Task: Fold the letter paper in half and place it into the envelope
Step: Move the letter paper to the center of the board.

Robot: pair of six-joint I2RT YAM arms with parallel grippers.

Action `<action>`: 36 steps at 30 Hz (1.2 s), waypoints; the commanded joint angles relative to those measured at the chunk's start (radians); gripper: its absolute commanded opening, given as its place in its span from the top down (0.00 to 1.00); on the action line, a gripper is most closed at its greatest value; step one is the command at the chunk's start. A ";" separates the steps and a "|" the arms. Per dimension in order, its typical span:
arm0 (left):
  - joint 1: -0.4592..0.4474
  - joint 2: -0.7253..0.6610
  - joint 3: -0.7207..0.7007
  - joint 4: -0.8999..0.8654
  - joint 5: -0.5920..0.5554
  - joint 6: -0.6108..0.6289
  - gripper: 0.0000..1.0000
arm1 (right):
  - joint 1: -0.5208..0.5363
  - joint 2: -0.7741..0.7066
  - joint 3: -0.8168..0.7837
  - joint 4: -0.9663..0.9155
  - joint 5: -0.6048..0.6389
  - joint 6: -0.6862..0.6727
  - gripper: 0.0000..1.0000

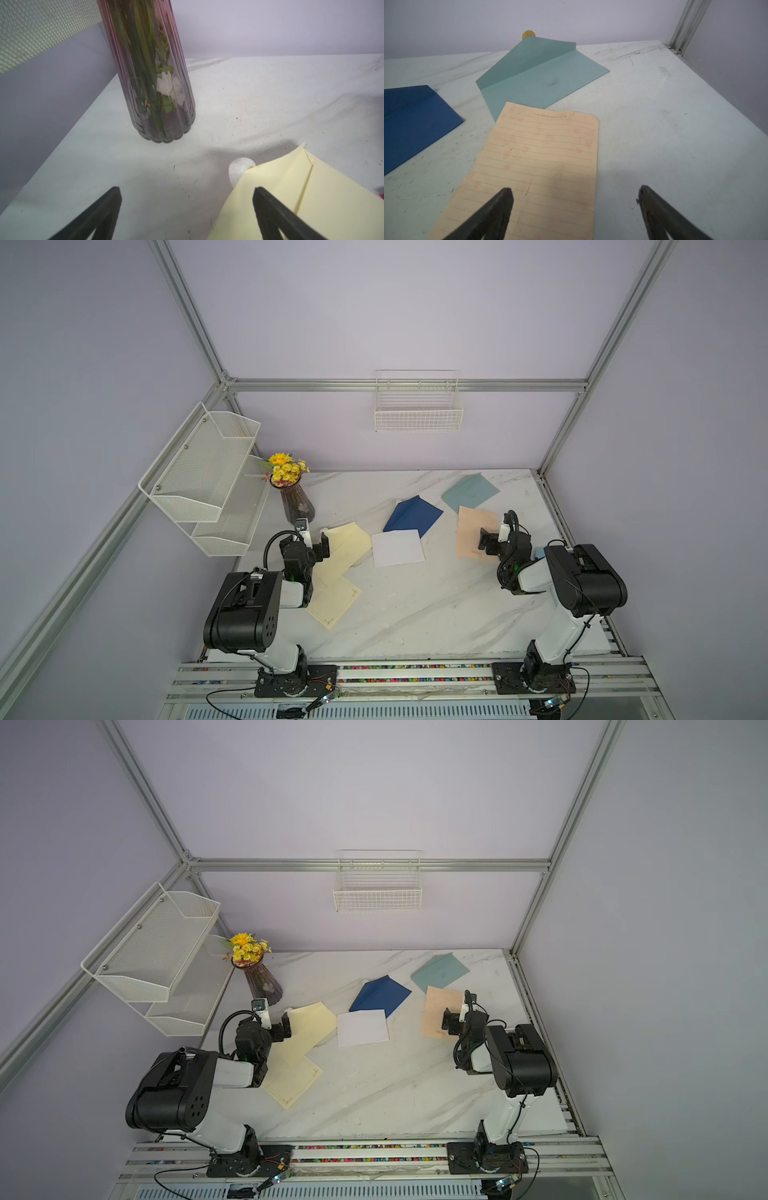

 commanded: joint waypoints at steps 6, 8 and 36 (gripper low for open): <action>0.001 -0.005 0.020 0.046 -0.007 -0.001 0.00 | -0.005 -0.018 0.003 0.020 0.006 0.010 0.03; -0.001 -0.005 0.019 0.046 -0.007 -0.001 0.00 | -0.004 -0.019 0.003 0.021 0.006 0.010 0.03; -0.037 -0.067 0.385 -0.656 0.102 0.039 0.00 | 0.035 -0.182 0.257 -0.512 0.111 0.008 0.03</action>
